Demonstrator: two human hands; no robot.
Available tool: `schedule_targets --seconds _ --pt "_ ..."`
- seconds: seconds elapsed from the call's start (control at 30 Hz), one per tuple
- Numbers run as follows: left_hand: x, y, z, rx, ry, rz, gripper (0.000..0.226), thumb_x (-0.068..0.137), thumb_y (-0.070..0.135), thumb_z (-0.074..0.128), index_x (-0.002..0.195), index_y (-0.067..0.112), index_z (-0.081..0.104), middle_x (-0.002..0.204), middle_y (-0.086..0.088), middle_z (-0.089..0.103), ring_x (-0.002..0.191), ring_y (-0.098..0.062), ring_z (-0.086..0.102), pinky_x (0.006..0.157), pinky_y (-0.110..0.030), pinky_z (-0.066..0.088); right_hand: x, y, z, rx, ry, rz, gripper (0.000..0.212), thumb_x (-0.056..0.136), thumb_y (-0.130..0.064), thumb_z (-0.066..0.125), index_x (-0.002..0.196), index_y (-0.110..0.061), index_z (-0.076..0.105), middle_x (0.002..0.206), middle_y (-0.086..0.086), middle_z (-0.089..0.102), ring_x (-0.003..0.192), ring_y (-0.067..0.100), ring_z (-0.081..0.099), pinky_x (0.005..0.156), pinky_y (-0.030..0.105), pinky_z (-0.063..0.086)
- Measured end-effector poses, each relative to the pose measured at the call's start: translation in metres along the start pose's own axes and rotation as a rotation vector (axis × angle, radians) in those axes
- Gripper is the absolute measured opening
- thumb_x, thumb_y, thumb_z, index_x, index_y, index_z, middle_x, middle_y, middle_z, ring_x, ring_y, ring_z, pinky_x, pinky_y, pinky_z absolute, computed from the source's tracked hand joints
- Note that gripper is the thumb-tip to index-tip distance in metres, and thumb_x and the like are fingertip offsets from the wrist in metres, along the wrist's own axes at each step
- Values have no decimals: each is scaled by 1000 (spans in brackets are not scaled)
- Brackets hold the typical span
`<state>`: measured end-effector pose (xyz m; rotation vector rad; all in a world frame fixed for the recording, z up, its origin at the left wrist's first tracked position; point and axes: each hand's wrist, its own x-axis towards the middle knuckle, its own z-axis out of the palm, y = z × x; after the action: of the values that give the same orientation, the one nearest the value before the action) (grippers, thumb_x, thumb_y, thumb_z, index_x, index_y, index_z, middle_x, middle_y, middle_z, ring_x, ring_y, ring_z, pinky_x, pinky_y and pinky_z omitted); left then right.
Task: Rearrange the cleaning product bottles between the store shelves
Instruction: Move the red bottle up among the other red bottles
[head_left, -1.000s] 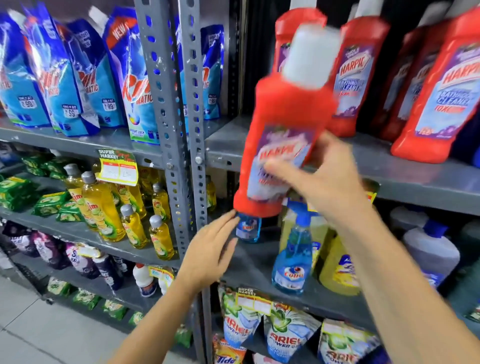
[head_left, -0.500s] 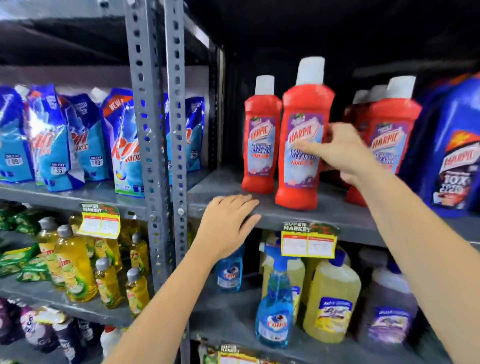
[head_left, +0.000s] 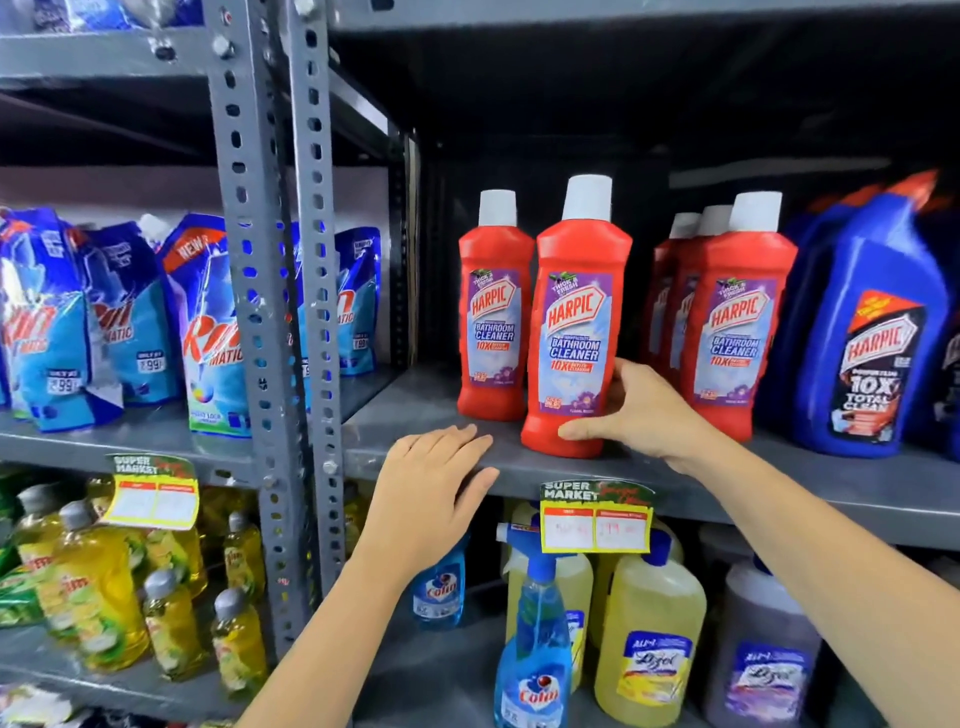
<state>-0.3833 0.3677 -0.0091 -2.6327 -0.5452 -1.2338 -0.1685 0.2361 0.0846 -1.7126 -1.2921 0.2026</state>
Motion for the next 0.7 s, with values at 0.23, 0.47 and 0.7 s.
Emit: schedule_targets --seconds 0.23,0.47,0.7 --pt "-1 1 0 -7 25 -9 44 100 44 39 125 19 65 128 0 64 119 -19 56 95 -37 40 24 20 -8 -53 64 62 83 57 -20 95 130 -16 57 125 1 69 113 17 64 102 38 50" --pt "-1 2 0 0 23 -14 45 100 45 38 125 19 65 127 1 64 119 -18 56 94 -36 39 42 37 -18 -39 85 116 89 56 -24 94 134 -18 51 132 3 65 119 20 62 105 46 49" --pt "-2 2 3 -5 62 -9 43 99 44 40 122 18 66 125 1 65 117 -19 57 92 -36 38 50 40 -15 49 6 133 80 73 0 82 141 -8 43 136 9 61 123 21 58 106 41 48"
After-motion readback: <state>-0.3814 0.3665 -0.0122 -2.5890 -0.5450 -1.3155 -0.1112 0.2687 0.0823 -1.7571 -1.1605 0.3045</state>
